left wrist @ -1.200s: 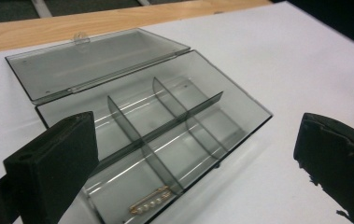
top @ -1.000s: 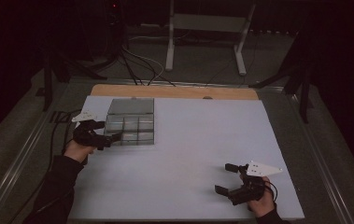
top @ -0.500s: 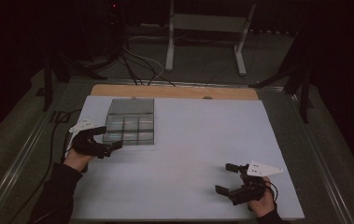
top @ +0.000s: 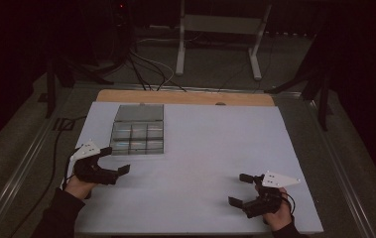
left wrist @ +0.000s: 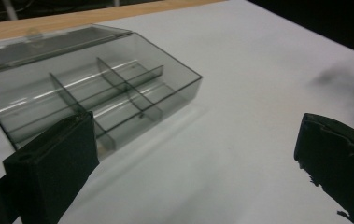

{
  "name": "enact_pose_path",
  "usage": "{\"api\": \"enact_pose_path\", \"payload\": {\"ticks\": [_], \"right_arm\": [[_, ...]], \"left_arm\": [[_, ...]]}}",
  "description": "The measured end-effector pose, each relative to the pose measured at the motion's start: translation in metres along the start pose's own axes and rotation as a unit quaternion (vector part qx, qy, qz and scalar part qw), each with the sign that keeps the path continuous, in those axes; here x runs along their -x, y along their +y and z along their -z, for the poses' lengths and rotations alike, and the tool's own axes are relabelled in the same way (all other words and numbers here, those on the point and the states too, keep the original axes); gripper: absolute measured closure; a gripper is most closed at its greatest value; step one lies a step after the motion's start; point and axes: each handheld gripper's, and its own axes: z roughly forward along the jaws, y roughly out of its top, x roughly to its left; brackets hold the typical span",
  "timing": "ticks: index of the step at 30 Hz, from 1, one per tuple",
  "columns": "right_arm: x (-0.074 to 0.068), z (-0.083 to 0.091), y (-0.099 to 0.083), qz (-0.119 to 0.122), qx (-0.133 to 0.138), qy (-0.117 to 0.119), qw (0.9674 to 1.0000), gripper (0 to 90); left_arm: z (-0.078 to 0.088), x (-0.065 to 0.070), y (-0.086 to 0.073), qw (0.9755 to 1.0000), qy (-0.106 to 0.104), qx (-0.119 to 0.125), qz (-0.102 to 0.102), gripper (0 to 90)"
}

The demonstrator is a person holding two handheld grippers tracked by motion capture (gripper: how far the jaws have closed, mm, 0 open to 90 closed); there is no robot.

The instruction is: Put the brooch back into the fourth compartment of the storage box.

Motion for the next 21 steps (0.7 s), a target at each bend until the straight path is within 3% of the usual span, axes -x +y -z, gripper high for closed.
{"api": "enact_pose_path", "payload": {"ticks": [6,9,15,21], "right_arm": [[0.0,0.0,0.0,-0.001,-0.001,-0.001,1.0,0.0],[0.0,0.0,0.0,-0.001,-0.003,-0.001,1.0,0.0],[0.0,0.0,-0.001,-0.001,-0.004,-0.001,1.0,0.0],[0.0,-0.001,-0.001,0.0,-0.005,0.0,1.0,0.0]], "left_arm": [[0.0,0.008,-0.018,0.9998,-0.014,0.009,-0.013,1.3],[0.0,0.012,-0.027,0.9996,-0.02,-0.001,-0.02,1.3],[-0.001,0.022,-0.042,0.9997,-0.016,0.002,-0.016,1.3],[0.0,0.029,-0.057,0.9994,-0.019,-0.017,-0.022,1.4]]}}
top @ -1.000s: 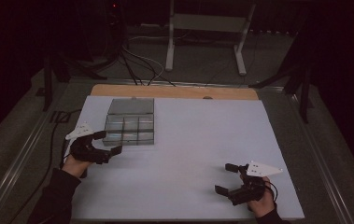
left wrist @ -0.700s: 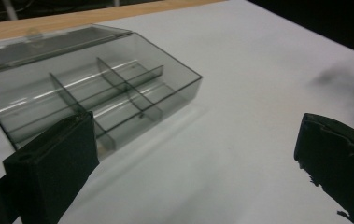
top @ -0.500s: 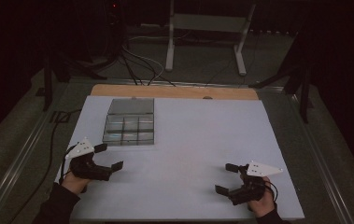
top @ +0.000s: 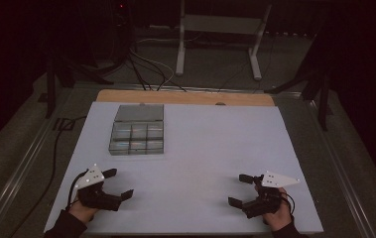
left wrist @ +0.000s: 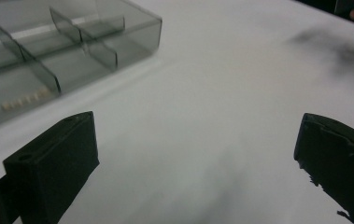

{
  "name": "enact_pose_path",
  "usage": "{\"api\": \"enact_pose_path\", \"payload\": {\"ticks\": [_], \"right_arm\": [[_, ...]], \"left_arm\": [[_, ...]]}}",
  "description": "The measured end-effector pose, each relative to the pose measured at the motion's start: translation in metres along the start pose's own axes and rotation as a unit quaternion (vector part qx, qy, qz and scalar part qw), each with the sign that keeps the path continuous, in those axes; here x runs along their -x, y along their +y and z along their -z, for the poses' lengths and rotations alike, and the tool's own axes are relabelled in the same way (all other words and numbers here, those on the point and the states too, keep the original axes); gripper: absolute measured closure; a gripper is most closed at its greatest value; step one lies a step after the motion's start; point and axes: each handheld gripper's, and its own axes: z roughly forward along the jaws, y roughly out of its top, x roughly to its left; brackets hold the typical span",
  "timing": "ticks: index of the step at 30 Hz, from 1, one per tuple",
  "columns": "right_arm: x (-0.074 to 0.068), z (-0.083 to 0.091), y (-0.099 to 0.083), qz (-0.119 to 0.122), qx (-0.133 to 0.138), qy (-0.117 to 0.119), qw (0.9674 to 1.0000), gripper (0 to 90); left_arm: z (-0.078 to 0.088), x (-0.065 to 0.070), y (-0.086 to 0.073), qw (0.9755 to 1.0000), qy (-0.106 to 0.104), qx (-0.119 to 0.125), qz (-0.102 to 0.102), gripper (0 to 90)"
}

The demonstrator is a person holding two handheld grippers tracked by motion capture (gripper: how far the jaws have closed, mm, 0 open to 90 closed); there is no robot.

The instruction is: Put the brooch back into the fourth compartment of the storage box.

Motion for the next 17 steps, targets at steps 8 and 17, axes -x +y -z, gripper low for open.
{"api": "enact_pose_path", "payload": {"ticks": [8,17], "right_arm": [[-0.0002,-0.0001,0.0002,0.0,0.0,0.001,1.0,0.0],[-0.0002,-0.0005,0.0005,0.003,0.0,-0.003,1.0,0.0]], "left_arm": [[0.0026,0.0001,-0.0027,1.0,-0.001,-0.004,-0.002,1.4],[0.0049,-0.0025,-0.0024,1.0,0.0,0.005,-0.002,1.4]]}}
